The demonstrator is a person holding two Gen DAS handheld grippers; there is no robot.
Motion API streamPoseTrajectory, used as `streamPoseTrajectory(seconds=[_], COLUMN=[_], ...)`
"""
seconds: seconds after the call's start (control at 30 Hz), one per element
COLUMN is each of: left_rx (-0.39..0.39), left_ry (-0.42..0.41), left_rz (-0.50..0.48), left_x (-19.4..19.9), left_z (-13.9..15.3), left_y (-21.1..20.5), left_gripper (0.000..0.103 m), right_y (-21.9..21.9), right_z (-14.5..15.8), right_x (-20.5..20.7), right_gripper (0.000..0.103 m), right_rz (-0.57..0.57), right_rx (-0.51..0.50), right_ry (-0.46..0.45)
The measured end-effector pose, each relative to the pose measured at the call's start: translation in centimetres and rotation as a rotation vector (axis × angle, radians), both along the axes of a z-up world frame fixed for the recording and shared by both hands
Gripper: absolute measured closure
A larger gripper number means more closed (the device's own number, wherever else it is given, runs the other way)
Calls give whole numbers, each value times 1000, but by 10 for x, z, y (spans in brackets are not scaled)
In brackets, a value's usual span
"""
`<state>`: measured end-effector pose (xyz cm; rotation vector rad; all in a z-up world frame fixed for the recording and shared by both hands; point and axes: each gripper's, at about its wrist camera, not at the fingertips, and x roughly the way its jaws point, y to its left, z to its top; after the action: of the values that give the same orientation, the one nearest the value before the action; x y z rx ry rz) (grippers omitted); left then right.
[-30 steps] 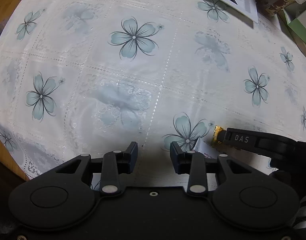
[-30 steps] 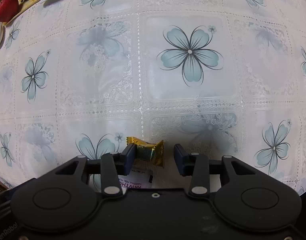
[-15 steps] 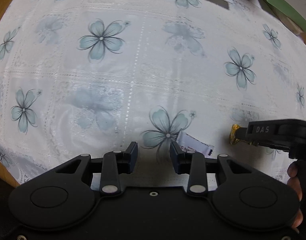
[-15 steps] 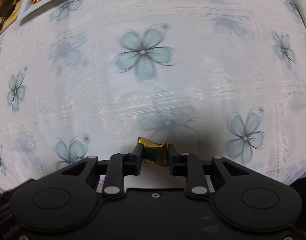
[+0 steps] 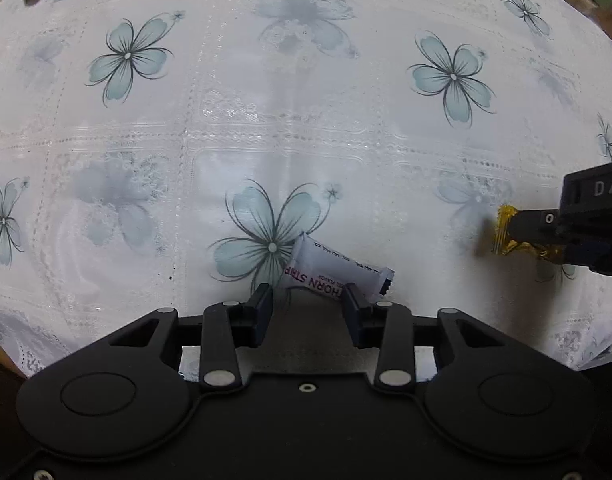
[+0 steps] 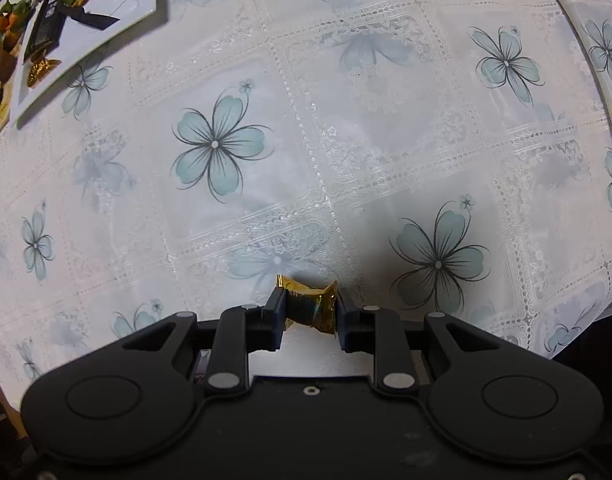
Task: Organize snacks
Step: 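Grasp the white hawthorn packet with the left tool while the right tool holds the gold candy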
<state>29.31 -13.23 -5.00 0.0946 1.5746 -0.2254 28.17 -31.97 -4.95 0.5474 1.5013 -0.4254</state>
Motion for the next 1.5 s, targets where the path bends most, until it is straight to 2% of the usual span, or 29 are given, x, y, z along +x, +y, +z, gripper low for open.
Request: streamPoseTrajectory(seconds=[0.2,0.4,0.6,0.8,1.0,1.23,1.5], left_rx=[72,86,73,101,131,108,-42], left_ry=[-83,-75,-81,-40,-94,-141,-80], left_rz=[-6,-37,6,10,34,62,-11], left_x=[-2,-7,-13,-14,-4,18,6], left_z=[7,4,11,-5,-7,1,12], left_y=[2,7,20,19,6,0,-14], left_gripper=[53,52,53,54,54,54,54], right_y=[-1,-1,0,1,1,-3,-12], right_z=[13,11,11,11,12,14,13], right_x=[-4,-3,-2,-1,-2,-4,-6], right_gripper=[77,77,77,77,77,77,77], right_rz=[-2,-14,-10,-6,-6,-10,-42], right_rx=[21,31,31,37,40,54,65], right_ry=[-18,-11,-16,-13,-17,-25,-18])
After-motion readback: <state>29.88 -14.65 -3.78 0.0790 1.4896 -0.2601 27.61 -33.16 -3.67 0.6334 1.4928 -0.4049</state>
